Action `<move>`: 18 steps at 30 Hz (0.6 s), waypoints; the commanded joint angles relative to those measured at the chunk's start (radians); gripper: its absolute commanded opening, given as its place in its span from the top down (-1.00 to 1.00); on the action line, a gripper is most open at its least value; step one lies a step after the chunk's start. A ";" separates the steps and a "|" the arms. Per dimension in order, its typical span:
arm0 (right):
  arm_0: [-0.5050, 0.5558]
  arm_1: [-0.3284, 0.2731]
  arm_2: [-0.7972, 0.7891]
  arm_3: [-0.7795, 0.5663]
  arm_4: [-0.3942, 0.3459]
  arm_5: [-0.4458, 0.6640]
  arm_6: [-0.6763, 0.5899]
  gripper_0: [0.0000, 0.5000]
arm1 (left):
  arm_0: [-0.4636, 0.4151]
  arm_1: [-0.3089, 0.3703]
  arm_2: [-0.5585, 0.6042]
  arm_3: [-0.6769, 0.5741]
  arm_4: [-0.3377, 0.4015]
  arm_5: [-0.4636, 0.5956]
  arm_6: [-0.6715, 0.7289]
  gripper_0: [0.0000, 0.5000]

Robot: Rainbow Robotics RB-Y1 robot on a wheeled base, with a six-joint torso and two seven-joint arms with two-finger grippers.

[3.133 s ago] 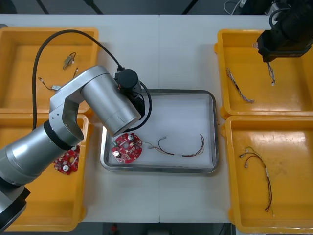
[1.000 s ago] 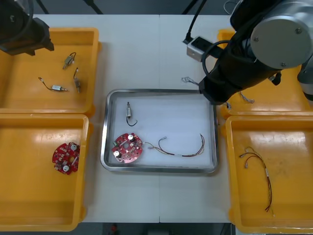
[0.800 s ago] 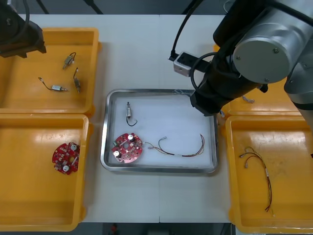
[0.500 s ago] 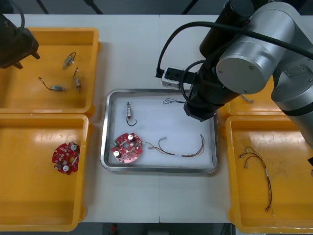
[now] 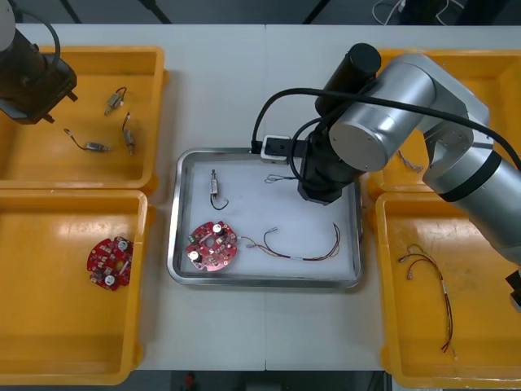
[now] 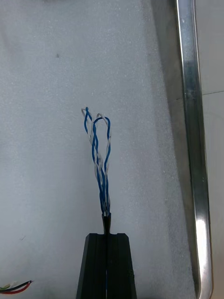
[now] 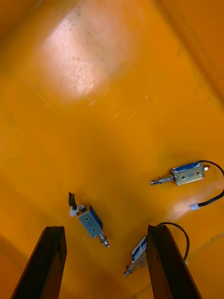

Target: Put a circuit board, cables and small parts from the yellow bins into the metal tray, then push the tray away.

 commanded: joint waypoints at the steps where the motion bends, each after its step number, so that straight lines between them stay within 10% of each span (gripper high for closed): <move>1: -0.013 0.040 0.045 0.058 0.015 -0.055 0.036 1.00 | -0.003 -0.006 -0.031 -0.001 -0.011 -0.017 0.090 -1.00; 7: -0.020 0.057 0.071 0.081 0.025 -0.075 0.027 0.92 | -0.001 -0.029 -0.055 0.080 0.014 -0.032 0.095 -1.00; 9: -0.021 0.057 0.071 0.081 0.021 -0.076 0.029 0.64 | -0.003 -0.035 -0.072 0.114 0.032 -0.057 0.095 -1.00; 13: -0.020 0.057 0.070 0.081 0.005 -0.087 0.033 -0.55 | -0.003 -0.050 -0.077 0.151 0.044 -0.091 0.095 -1.00; 18: -0.020 0.057 0.054 0.078 -0.018 -0.083 0.015 -1.00 | -0.001 -0.061 -0.077 0.155 0.057 -0.089 0.103 -1.00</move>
